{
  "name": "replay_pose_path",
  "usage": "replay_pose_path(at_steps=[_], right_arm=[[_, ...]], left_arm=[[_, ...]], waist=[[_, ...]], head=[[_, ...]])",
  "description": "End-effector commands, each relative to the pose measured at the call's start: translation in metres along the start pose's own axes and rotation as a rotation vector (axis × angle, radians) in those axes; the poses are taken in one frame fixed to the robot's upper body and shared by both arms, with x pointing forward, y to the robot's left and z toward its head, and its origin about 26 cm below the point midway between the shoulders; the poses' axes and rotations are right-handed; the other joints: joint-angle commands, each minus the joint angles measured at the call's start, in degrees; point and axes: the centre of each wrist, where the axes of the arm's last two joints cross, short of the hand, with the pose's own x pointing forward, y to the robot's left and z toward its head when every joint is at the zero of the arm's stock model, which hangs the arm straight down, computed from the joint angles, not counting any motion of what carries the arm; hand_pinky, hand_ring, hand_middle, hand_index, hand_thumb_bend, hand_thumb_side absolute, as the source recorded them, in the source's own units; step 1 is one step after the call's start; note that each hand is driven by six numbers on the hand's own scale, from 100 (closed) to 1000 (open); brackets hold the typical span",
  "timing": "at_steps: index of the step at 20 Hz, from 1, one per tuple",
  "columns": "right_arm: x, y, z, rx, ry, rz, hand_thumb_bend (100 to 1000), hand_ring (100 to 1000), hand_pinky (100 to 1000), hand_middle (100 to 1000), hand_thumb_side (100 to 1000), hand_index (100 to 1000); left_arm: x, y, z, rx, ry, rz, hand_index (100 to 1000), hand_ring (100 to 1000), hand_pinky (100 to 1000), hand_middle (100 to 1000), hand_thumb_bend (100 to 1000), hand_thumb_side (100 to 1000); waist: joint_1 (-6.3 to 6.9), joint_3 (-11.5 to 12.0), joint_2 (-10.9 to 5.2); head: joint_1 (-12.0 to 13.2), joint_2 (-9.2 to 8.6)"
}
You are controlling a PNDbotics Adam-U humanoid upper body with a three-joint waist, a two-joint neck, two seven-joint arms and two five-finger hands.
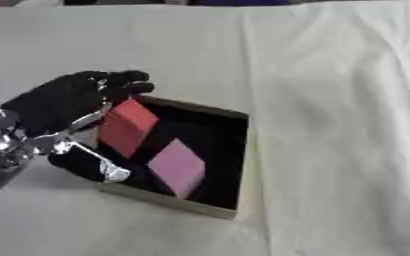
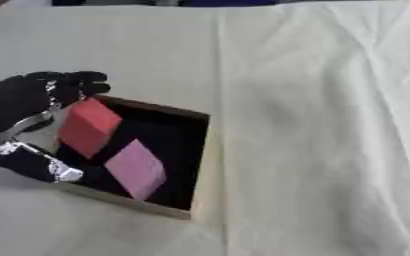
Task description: Pick up objects on the table and place them in the box.
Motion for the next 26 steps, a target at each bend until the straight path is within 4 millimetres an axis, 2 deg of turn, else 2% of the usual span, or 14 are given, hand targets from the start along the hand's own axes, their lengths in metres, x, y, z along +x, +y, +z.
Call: replay_pose_path(at_steps=[1,7,11,12,15,20,26], right_arm=[[0.008,-0.005,-0.009,-0.021,-0.041,-0.007,100,764,827,591,647,698],[0.01,-0.005,-0.008,-0.021,-0.05,-0.002,100,765,828,592,646,698],[0.01,-0.005,-0.008,-0.023,-0.055,0.005,100,765,828,592,646,698],[0.011,-0.005,-0.008,-0.023,-0.057,0.007,100,765,828,593,646,699],[0.013,-0.005,-0.009,-0.023,-0.071,0.011,100,764,828,594,644,699],[0.019,-0.003,-0.012,-0.025,-0.109,0.021,100,764,825,598,640,702],[0.026,-0.001,-0.017,-0.025,-0.169,0.057,100,768,817,607,636,709]], left_arm=[[-0.004,0.01,0.003,0.054,0.029,-0.022,981,887,866,928,599,527],[-0.011,0.02,0.004,0.17,0.056,0.005,961,864,850,900,513,504],[-0.02,0.037,0.005,0.301,0.062,0.044,909,809,797,835,330,435],[-0.022,0.042,0.005,0.34,0.065,0.057,868,779,761,802,239,421],[-0.03,0.055,0.008,0.453,0.083,0.106,826,727,707,746,100,443],[-0.042,0.062,0.015,0.612,0.085,0.192,793,651,655,665,100,513],[-0.055,0.056,0.028,0.815,0.115,0.334,769,624,634,632,100,541]], waist=[[0.09,0.03,-1.41],[0.13,0.13,-1.76],[0.08,0.37,-1.99],[0.04,0.48,-2.05],[-0.05,0.9,-2.18],[-0.37,1.6,-2.15],[-0.99,2.83,-2.27]], head=[[-0.14,-0.31],[-0.36,0.41],[-0.75,1.02],[-0.79,1.19],[-0.68,1.62],[-0.32,1.94],[0.0,2.1]])
